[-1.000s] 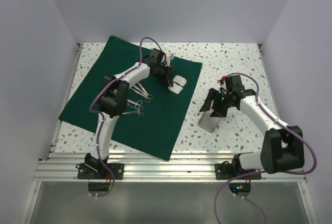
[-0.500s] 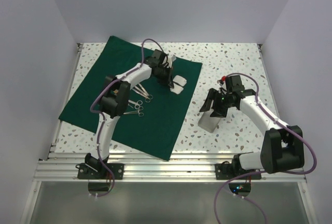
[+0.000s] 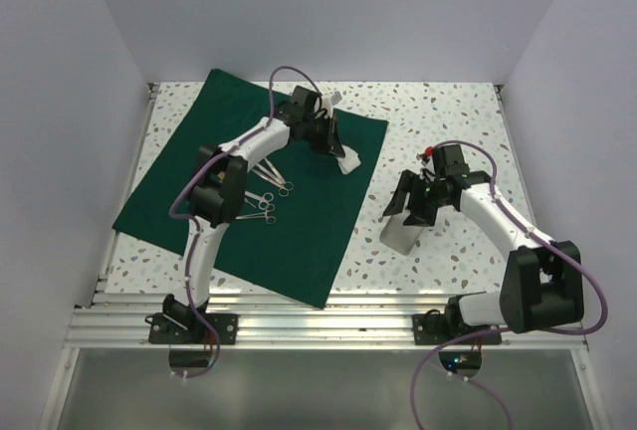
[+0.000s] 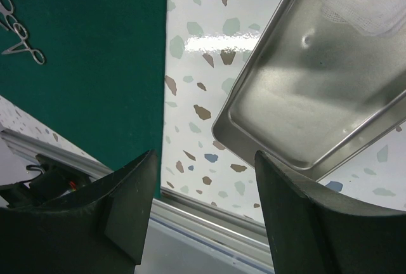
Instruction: Prepare the surgical pack
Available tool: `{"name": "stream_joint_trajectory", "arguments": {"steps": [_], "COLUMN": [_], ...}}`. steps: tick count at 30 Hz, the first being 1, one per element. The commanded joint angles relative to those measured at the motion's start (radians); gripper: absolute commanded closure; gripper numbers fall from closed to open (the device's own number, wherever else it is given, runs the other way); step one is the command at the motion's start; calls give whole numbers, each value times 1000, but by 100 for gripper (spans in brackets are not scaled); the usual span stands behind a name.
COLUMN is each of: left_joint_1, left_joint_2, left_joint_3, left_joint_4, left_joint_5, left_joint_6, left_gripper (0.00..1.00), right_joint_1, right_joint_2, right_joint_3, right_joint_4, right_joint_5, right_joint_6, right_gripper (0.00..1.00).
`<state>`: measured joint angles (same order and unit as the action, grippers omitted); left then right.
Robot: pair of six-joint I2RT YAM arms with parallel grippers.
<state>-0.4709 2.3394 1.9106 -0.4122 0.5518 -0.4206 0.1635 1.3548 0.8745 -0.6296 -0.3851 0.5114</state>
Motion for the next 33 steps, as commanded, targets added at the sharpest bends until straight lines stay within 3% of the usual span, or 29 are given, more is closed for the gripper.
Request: {"name": "stream_joint_trajectory", "arguments": {"steps": [1, 7, 11, 21, 33], "left_joint_1": [17, 46, 48, 57, 83], "left_joint_2": [-17, 26, 72, 116, 176], "left_joint_3": [80, 91, 139, 94, 145], "left_joint_4": [78, 188, 174, 269, 179], "left_joint_5": [43, 91, 109, 186, 161], "left_joint_6": [-41, -138, -142, -237, -204], "left_gripper": [100, 100, 100, 100, 100], "right_joint_1": [-2, -1, -1, -1, -2], "right_joint_2": [-3, 0, 3, 10, 21], "right_joint_3": [23, 24, 29, 24, 26], "right_joint_4": [-18, -22, -24, -19, -18], "right_joint_5": [-3, 2, 3, 3, 3], "right_joint_6": [-11, -11, -10, -5, -8], "right_gripper": [33, 33, 33, 33, 33]}}
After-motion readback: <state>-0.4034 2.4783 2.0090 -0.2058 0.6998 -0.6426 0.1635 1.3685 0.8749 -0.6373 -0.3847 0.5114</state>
